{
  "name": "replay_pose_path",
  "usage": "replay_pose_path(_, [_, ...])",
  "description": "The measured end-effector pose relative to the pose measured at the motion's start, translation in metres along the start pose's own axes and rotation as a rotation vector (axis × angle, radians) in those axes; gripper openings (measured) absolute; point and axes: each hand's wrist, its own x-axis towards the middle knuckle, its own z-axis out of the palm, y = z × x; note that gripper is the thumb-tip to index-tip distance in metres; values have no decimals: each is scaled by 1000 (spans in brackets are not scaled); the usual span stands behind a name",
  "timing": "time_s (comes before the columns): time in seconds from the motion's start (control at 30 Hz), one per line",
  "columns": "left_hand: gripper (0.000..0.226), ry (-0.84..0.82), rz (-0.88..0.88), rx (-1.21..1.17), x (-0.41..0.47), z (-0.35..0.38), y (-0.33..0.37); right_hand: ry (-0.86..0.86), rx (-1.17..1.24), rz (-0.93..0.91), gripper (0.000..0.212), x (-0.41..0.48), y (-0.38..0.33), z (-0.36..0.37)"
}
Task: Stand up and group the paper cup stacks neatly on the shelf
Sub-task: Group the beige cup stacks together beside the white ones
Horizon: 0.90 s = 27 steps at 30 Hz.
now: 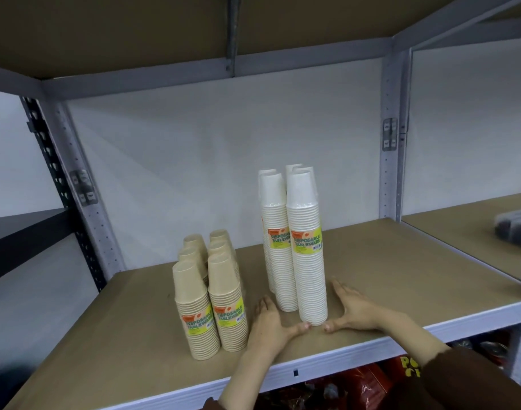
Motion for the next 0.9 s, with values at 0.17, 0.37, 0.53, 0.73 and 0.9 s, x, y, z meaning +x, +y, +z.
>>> replay_pose_path(0.17, [163, -62, 29, 21, 3, -6, 1, -44, -20, -10, 175, 12, 2, -6])
replay_pose_path(0.37, [172, -30, 96, 48, 18, 4, -9, -55, -25, -84, 164, 24, 6, -5])
replay_pose_path(0.53, [168, -20, 101, 48, 20, 6, -9, -73, -33, -111, 156, 30, 12, -1])
replay_pose_path(0.73, [163, 26, 142, 51, 24, 9, -12, -87, -42, -139, 154, 31, 13, -3])
replay_pose_path(0.9, [163, 21, 140, 55, 24, 8, -13, -101, -50, -139, 155, 30, 13, -3])
